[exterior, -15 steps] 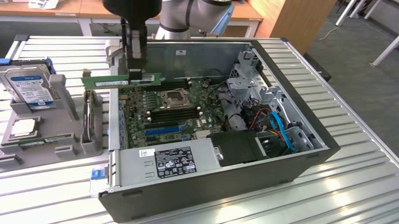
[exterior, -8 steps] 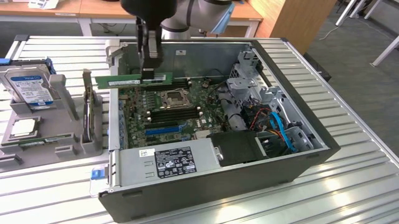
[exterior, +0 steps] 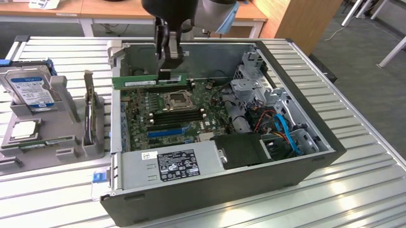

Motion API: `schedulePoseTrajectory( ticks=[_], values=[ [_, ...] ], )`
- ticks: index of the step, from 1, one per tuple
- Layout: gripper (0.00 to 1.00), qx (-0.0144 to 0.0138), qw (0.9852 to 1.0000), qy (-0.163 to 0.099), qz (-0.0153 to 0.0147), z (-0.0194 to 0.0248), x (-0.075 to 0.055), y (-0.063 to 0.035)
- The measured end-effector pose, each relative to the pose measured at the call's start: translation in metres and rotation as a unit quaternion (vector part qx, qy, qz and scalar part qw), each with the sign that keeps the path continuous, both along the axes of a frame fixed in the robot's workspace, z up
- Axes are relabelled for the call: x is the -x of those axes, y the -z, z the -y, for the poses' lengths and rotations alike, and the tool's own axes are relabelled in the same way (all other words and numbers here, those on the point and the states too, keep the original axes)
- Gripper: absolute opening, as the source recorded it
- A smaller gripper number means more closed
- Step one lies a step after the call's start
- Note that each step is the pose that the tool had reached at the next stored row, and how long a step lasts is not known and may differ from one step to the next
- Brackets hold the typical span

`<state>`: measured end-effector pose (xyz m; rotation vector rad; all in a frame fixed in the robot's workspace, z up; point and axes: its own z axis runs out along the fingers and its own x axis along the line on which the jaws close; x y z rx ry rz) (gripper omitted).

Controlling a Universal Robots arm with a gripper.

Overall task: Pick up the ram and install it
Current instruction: 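Pick up the ram and move it above insertion slot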

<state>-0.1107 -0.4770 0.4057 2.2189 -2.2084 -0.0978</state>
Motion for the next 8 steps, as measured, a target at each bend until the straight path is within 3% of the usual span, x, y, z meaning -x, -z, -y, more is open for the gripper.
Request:
schedulePoseTrajectory(
  ticks=[8],
  values=[
    [0.11, 0.0000, 1.0000, 0.000, 0.0000, 0.0000, -0.023, 0.0000]
  ],
)
